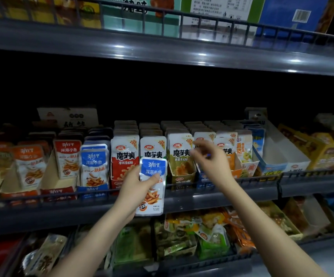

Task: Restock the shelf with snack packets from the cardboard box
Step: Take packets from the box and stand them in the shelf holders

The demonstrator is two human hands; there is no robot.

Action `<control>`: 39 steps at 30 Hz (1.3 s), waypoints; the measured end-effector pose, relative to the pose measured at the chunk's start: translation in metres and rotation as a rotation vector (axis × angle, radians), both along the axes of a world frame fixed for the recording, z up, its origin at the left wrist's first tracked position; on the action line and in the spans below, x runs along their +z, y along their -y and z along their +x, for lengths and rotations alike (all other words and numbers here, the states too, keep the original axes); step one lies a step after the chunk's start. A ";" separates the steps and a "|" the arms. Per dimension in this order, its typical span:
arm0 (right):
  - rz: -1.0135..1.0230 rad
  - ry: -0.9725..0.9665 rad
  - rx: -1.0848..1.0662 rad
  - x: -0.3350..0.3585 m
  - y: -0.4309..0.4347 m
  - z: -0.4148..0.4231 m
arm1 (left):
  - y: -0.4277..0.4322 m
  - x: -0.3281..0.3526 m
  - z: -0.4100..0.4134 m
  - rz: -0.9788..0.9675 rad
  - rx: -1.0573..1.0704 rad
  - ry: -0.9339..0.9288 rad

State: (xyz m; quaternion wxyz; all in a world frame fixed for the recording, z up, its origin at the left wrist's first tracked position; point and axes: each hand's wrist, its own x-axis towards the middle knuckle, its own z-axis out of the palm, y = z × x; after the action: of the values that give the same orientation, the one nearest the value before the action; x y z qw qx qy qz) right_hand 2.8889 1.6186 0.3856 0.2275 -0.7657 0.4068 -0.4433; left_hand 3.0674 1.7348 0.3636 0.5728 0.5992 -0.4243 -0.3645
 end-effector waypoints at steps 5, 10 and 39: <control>0.358 0.008 0.311 -0.006 -0.063 0.026 | -0.020 -0.003 -0.002 -0.001 -0.100 0.109; 0.433 0.028 0.389 -0.012 -0.078 0.055 | -0.043 -0.006 0.021 -0.022 -0.085 0.210; -0.262 -0.365 0.028 -0.016 -0.067 0.196 | -0.097 -0.081 0.188 0.252 0.767 1.116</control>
State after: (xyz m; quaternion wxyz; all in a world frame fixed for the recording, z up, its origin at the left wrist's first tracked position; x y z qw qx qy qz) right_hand 3.0847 1.6858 0.3698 0.0550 -0.8618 0.3694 -0.3434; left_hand 3.2555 1.8321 0.2821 0.2830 0.8670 -0.3682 0.1806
